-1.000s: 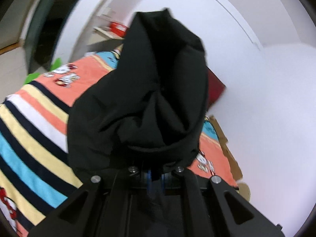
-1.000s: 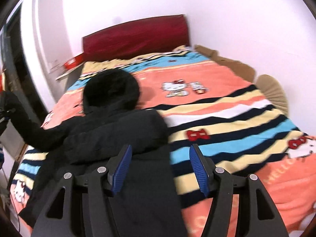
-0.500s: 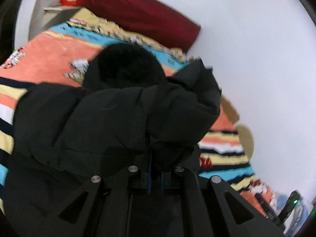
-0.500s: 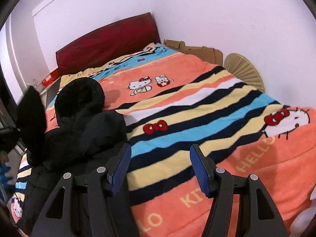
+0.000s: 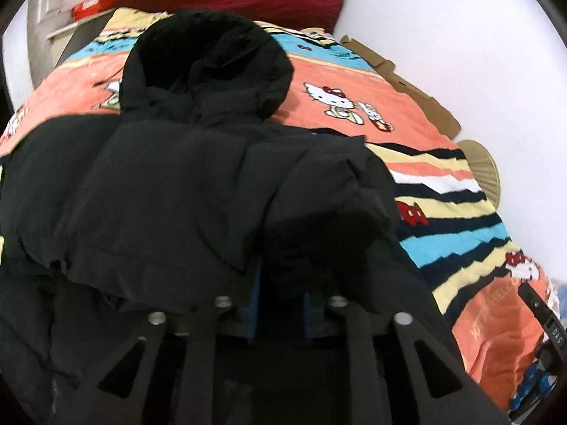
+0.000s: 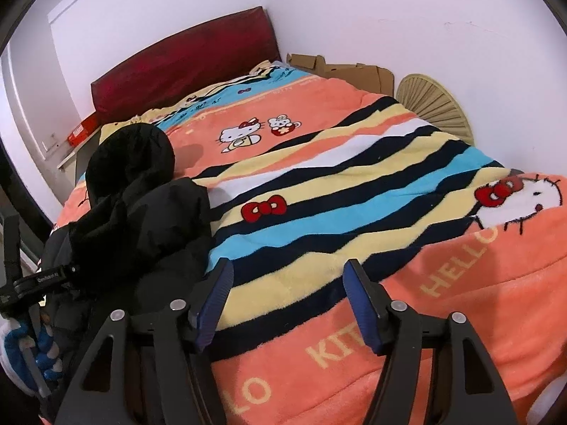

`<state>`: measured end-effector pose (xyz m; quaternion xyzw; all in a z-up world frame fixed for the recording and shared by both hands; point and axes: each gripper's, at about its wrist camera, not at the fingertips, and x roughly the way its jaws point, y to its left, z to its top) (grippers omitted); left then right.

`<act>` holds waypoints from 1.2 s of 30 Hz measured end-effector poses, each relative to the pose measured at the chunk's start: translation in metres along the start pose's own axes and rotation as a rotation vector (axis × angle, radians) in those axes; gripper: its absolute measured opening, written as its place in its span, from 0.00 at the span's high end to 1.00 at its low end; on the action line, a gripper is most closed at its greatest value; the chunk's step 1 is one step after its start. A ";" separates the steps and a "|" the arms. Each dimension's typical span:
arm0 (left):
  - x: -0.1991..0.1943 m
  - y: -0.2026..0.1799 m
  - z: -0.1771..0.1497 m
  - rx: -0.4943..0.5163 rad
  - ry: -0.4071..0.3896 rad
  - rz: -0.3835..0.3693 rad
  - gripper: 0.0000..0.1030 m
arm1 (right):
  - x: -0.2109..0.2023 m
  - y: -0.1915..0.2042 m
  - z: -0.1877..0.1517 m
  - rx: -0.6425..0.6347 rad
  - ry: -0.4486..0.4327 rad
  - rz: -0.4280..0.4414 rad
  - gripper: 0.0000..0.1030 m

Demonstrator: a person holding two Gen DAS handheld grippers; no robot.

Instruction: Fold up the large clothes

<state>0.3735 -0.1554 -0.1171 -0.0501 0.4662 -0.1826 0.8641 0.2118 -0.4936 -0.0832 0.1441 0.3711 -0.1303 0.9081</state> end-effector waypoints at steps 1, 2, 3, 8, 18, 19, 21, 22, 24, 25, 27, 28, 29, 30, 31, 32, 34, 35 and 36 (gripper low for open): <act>-0.002 -0.006 -0.003 0.021 -0.004 -0.003 0.69 | 0.000 0.002 -0.001 -0.006 0.001 0.003 0.34; -0.005 -0.013 -0.006 0.046 -0.008 -0.007 0.59 | 0.000 0.004 -0.001 -0.011 0.002 0.005 0.33; -0.010 -0.012 -0.003 0.059 -0.010 -0.012 0.53 | 0.000 0.007 -0.001 -0.018 0.001 0.006 0.33; -0.028 -0.047 -0.013 0.175 -0.020 -0.087 0.50 | -0.004 0.016 0.000 -0.039 -0.002 0.009 0.30; -0.076 0.055 0.020 0.099 -0.106 0.038 0.50 | 0.011 0.107 0.015 -0.255 0.034 0.073 0.30; -0.078 0.075 0.026 0.079 -0.112 0.074 0.50 | 0.015 0.124 0.017 -0.287 0.037 0.090 0.30; -0.080 0.108 0.037 0.048 -0.120 0.132 0.50 | 0.026 0.162 0.023 -0.352 0.042 0.135 0.30; -0.080 0.124 0.044 0.037 -0.127 0.165 0.50 | 0.032 0.181 0.026 -0.380 0.044 0.156 0.30; -0.076 0.148 0.053 0.024 -0.137 0.207 0.50 | 0.044 0.212 0.030 -0.424 0.046 0.186 0.30; -0.072 0.160 0.059 0.018 -0.140 0.227 0.50 | 0.055 0.233 0.032 -0.452 0.052 0.204 0.30; -0.061 0.176 0.064 0.009 -0.137 0.248 0.50 | 0.073 0.260 0.032 -0.500 0.055 0.215 0.30; -0.053 0.183 0.066 0.004 -0.133 0.252 0.50 | 0.081 0.269 0.032 -0.513 0.058 0.221 0.30; -0.042 0.190 0.066 -0.001 -0.124 0.250 0.50 | 0.092 0.279 0.031 -0.528 0.065 0.222 0.30; -0.034 0.194 0.065 -0.002 -0.117 0.246 0.50 | 0.104 0.286 0.029 -0.538 0.076 0.217 0.30; -0.026 0.198 0.062 -0.003 -0.113 0.237 0.50 | 0.116 0.290 0.026 -0.545 0.088 0.209 0.30; -0.017 0.201 0.058 -0.003 -0.110 0.230 0.50 | 0.126 0.292 0.023 -0.552 0.100 0.200 0.30; -0.002 0.208 0.048 -0.010 -0.099 0.209 0.49 | 0.147 0.293 0.014 -0.575 0.121 0.176 0.30; 0.006 0.211 0.043 -0.021 -0.095 0.191 0.48 | 0.153 0.292 0.011 -0.581 0.125 0.172 0.30; 0.012 0.213 0.038 -0.031 -0.095 0.178 0.47 | 0.160 0.289 0.008 -0.582 0.129 0.178 0.30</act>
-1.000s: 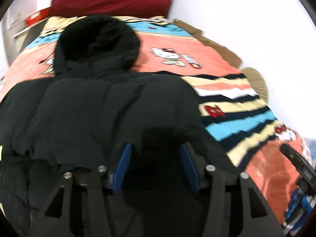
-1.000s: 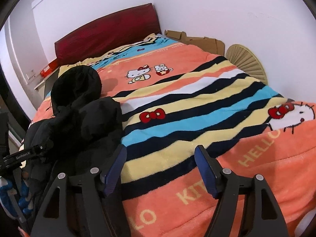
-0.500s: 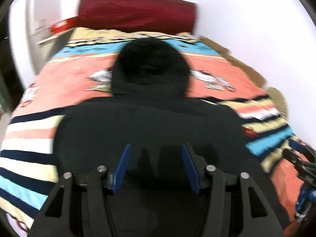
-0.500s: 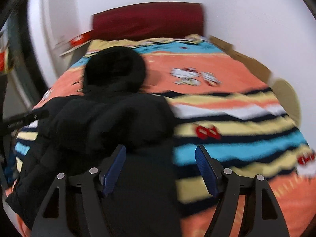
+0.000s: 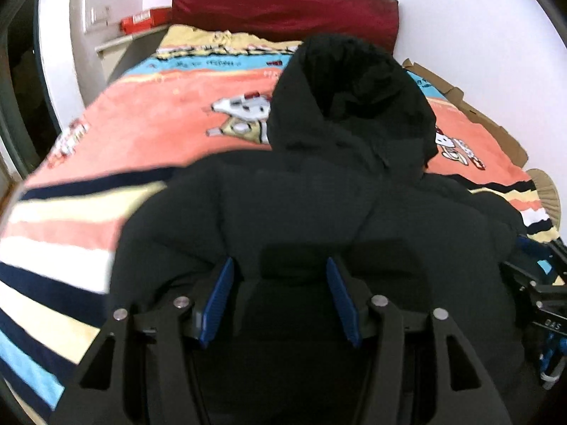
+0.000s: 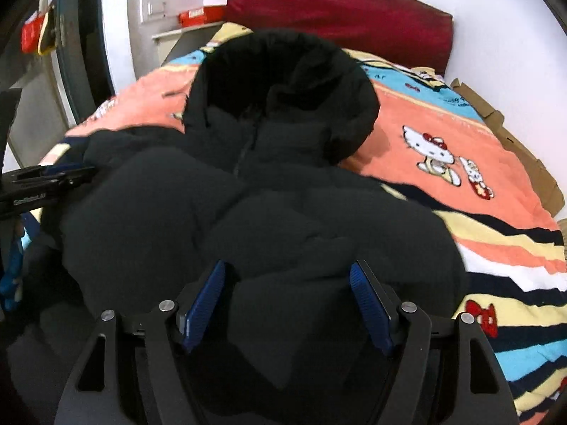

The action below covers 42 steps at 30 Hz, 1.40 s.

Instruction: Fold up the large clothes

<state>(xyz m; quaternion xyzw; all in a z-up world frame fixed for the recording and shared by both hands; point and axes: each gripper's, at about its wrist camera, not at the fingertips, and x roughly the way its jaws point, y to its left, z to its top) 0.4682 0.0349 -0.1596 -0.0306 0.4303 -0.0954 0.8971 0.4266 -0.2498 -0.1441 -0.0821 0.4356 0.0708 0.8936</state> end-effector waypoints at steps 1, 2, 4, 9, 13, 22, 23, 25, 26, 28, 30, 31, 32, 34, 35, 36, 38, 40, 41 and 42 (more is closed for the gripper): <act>0.002 -0.001 -0.004 0.000 -0.001 -0.004 0.46 | 0.005 -0.003 -0.003 0.006 0.001 0.009 0.29; 0.005 -0.003 -0.007 0.013 0.000 -0.001 0.46 | 0.009 -0.004 -0.004 0.010 0.005 0.014 0.29; 0.007 -0.006 -0.008 0.032 0.010 0.013 0.45 | 0.014 -0.005 -0.007 0.005 0.015 0.021 0.29; -0.019 -0.006 -0.014 0.053 -0.005 0.019 0.46 | -0.009 -0.014 -0.015 0.025 0.001 0.027 0.29; -0.016 0.000 -0.027 0.038 0.041 0.026 0.45 | -0.005 -0.034 -0.036 0.042 0.055 0.035 0.27; -0.049 -0.004 0.045 0.086 -0.009 0.038 0.46 | -0.043 -0.064 0.013 0.013 -0.002 0.078 0.27; -0.049 -0.004 0.058 0.084 -0.014 0.036 0.46 | -0.045 -0.072 0.028 0.014 -0.014 0.079 0.27; -0.042 -0.008 0.090 0.089 -0.029 0.028 0.46 | -0.042 -0.087 0.057 0.011 -0.033 0.073 0.26; -0.035 -0.010 0.106 0.091 -0.031 0.021 0.46 | -0.036 -0.095 0.075 0.011 -0.041 0.069 0.26; -0.016 -0.013 0.135 0.085 -0.035 0.009 0.46 | -0.020 -0.108 0.107 0.016 -0.049 0.068 0.25; 0.011 -0.016 0.164 0.071 -0.037 -0.011 0.45 | 0.004 -0.119 0.138 0.018 -0.064 0.068 0.25; 0.025 -0.017 0.175 0.066 -0.039 -0.016 0.45 | 0.023 -0.123 0.156 0.013 -0.068 0.067 0.24; 0.039 -0.019 0.184 0.064 -0.041 -0.019 0.45 | 0.037 -0.125 0.167 0.008 -0.070 0.063 0.22; 0.072 -0.019 0.201 0.061 -0.043 -0.020 0.45 | 0.078 -0.127 0.190 -0.005 -0.059 0.052 0.21; 0.087 -0.019 0.206 0.057 -0.045 -0.030 0.45 | 0.092 -0.129 0.198 -0.005 -0.060 0.044 0.20; 0.105 -0.019 0.211 0.053 -0.048 -0.044 0.45 | 0.108 -0.130 0.203 0.000 -0.066 0.037 0.20; 0.129 -0.020 0.214 0.061 -0.048 -0.060 0.45 | 0.144 -0.133 0.215 0.030 -0.074 0.028 0.19; 0.150 -0.023 0.215 0.081 -0.052 -0.054 0.45 | 0.171 -0.134 0.222 0.049 -0.083 0.021 0.18; 0.157 -0.023 0.216 0.081 -0.053 -0.053 0.45 | 0.183 -0.134 0.224 0.059 -0.087 0.021 0.18; 0.165 -0.021 0.217 0.070 -0.061 -0.058 0.46 | 0.193 -0.134 0.226 0.067 -0.089 0.019 0.18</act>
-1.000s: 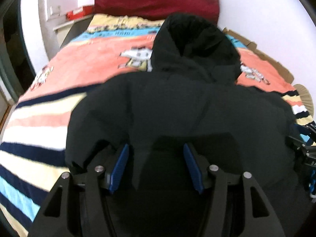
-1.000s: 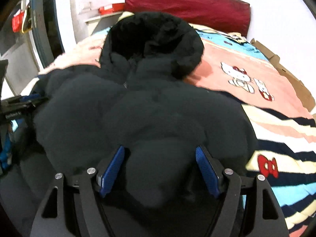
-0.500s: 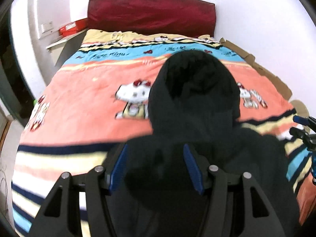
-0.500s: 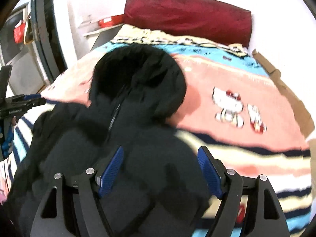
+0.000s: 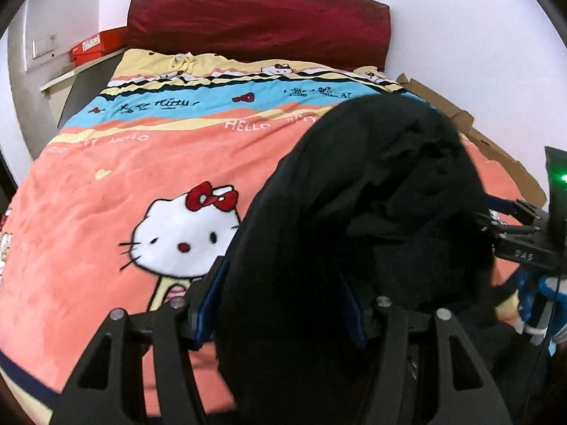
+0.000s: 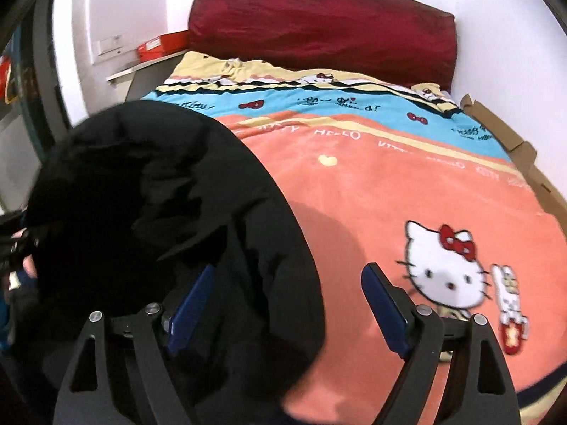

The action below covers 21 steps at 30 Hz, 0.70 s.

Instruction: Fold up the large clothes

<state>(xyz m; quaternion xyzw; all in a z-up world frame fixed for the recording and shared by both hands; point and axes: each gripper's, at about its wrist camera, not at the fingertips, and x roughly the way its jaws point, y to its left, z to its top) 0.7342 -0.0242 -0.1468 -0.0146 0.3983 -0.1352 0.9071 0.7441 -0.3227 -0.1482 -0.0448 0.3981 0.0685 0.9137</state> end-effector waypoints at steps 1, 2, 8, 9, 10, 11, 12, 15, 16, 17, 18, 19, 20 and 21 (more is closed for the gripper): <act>0.002 0.001 0.001 -0.007 -0.010 -0.007 0.46 | 0.011 0.002 0.001 0.009 -0.008 -0.005 0.20; 0.003 0.002 0.002 -0.013 -0.025 -0.011 0.48 | 0.015 0.002 0.001 0.012 -0.012 -0.004 0.36; -0.018 0.001 -0.001 -0.028 -0.020 0.013 0.88 | -0.005 0.015 -0.002 -0.010 -0.030 0.070 0.88; -0.030 -0.002 -0.003 -0.023 -0.021 0.011 0.89 | -0.014 0.016 -0.003 -0.010 -0.033 0.083 0.89; -0.039 -0.005 -0.004 -0.015 -0.024 0.012 0.89 | -0.027 0.018 -0.005 -0.010 -0.035 0.097 0.90; -0.052 -0.007 -0.006 -0.008 -0.026 0.011 0.90 | -0.041 0.019 -0.007 -0.010 -0.040 0.112 0.91; -0.070 -0.010 -0.010 -0.009 -0.030 0.000 0.90 | -0.056 0.020 -0.009 -0.009 -0.046 0.129 0.91; -0.121 -0.014 -0.027 -0.016 -0.046 -0.026 0.91 | -0.110 0.029 -0.022 -0.017 -0.079 0.179 0.92; -0.135 -0.016 -0.032 -0.016 -0.050 -0.031 0.91 | -0.136 0.033 -0.030 -0.029 -0.098 0.198 0.92; -0.155 -0.017 -0.041 -0.015 -0.058 -0.033 0.91 | -0.152 0.037 -0.035 -0.037 -0.110 0.211 0.92; -0.175 -0.019 -0.051 -0.016 -0.066 -0.038 0.92 | -0.171 0.040 -0.042 -0.042 -0.126 0.224 0.92; -0.188 -0.020 -0.057 -0.019 -0.068 -0.043 0.92 | -0.196 0.045 -0.053 -0.049 -0.146 0.238 0.92; -0.207 -0.021 -0.067 -0.025 -0.075 -0.051 0.92 | -0.213 0.048 -0.060 -0.053 -0.159 0.247 0.92; -0.224 -0.023 -0.077 -0.027 -0.082 -0.056 0.92 | -0.233 0.052 -0.071 -0.055 -0.175 0.258 0.92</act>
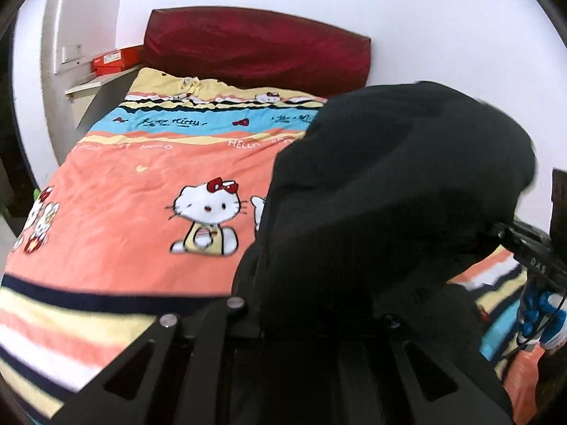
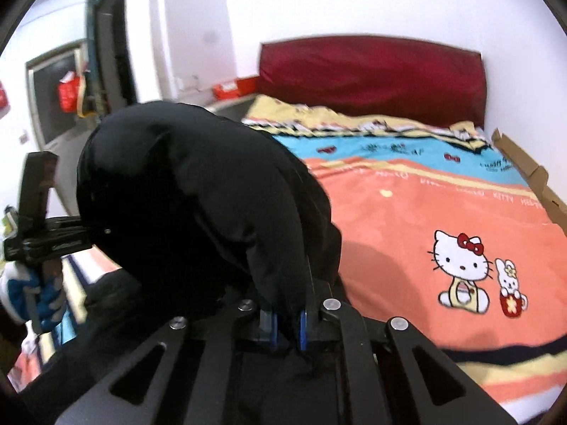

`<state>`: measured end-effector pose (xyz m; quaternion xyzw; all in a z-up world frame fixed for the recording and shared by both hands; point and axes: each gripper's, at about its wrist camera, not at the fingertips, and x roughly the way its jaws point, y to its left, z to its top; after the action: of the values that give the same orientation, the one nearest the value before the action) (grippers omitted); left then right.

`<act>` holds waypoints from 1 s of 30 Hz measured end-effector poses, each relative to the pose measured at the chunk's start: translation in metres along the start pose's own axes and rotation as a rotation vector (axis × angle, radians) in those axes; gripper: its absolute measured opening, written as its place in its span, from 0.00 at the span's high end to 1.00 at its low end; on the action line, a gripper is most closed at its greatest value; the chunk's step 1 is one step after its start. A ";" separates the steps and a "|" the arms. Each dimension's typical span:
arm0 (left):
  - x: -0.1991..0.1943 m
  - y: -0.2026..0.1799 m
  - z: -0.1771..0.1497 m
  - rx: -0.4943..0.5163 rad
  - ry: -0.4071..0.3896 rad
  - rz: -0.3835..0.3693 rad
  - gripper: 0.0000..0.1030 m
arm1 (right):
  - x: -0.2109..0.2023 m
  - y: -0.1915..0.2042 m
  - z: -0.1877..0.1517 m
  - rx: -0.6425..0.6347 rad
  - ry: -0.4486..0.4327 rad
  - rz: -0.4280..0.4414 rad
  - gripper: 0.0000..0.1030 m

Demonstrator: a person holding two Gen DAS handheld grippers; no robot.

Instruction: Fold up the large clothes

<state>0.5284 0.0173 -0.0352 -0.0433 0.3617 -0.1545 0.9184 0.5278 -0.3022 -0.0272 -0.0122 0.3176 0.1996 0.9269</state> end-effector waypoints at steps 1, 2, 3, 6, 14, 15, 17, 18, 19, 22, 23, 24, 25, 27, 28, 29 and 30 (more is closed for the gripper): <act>-0.012 -0.002 -0.007 0.005 -0.001 -0.001 0.92 | -0.018 0.009 -0.008 -0.001 -0.010 0.010 0.92; -0.023 -0.005 -0.016 0.011 0.000 0.000 0.92 | -0.031 0.015 -0.013 -0.006 -0.015 0.015 0.92; -0.036 -0.008 -0.030 0.019 0.003 0.000 0.92 | -0.046 0.024 -0.024 -0.012 -0.014 0.014 0.92; -0.058 -0.015 -0.062 0.072 0.018 0.019 0.92 | -0.075 0.044 -0.055 -0.016 0.020 0.011 0.92; -0.060 -0.025 -0.149 0.104 0.078 0.084 0.89 | -0.087 0.077 -0.148 0.002 0.165 -0.027 0.91; -0.055 -0.027 -0.156 0.118 0.080 0.104 0.89 | -0.080 0.078 -0.160 -0.004 0.187 -0.045 0.91; -0.044 -0.031 -0.167 0.147 0.080 0.139 0.89 | -0.069 0.074 -0.176 -0.004 0.215 -0.070 0.91; -0.038 -0.034 -0.171 0.164 0.073 0.156 0.89 | -0.065 0.071 -0.182 0.003 0.219 -0.076 0.91; -0.035 -0.036 -0.173 0.176 0.067 0.167 0.89 | -0.060 0.068 -0.186 0.007 0.217 -0.085 0.91; -0.029 -0.038 -0.175 0.186 0.045 0.185 0.88 | -0.053 0.063 -0.188 -0.001 0.215 -0.108 0.91; -0.030 -0.038 -0.174 0.178 0.044 0.180 0.88 | -0.052 0.062 -0.188 -0.001 0.216 -0.110 0.91; -0.032 -0.038 -0.175 0.175 0.041 0.177 0.87 | -0.052 0.062 -0.188 -0.002 0.215 -0.112 0.91; -0.035 -0.038 -0.176 0.174 0.038 0.174 0.86 | -0.053 0.062 -0.188 -0.005 0.212 -0.115 0.91; -0.042 -0.041 -0.178 0.189 0.040 0.172 0.83 | -0.059 0.070 -0.189 -0.016 0.209 -0.122 0.90; -0.045 -0.043 -0.178 0.198 0.042 0.174 0.82 | -0.062 0.071 -0.189 -0.021 0.206 -0.125 0.88; -0.048 -0.044 -0.179 0.206 0.043 0.174 0.78 | -0.064 0.074 -0.190 -0.025 0.205 -0.130 0.87; -0.052 -0.044 -0.180 0.208 0.044 0.168 0.75 | -0.066 0.075 -0.189 -0.034 0.203 -0.137 0.87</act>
<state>0.3595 -0.0027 -0.1248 0.0859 0.3660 -0.1144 0.9195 0.3417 -0.2857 -0.1313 -0.0696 0.4047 0.1390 0.9012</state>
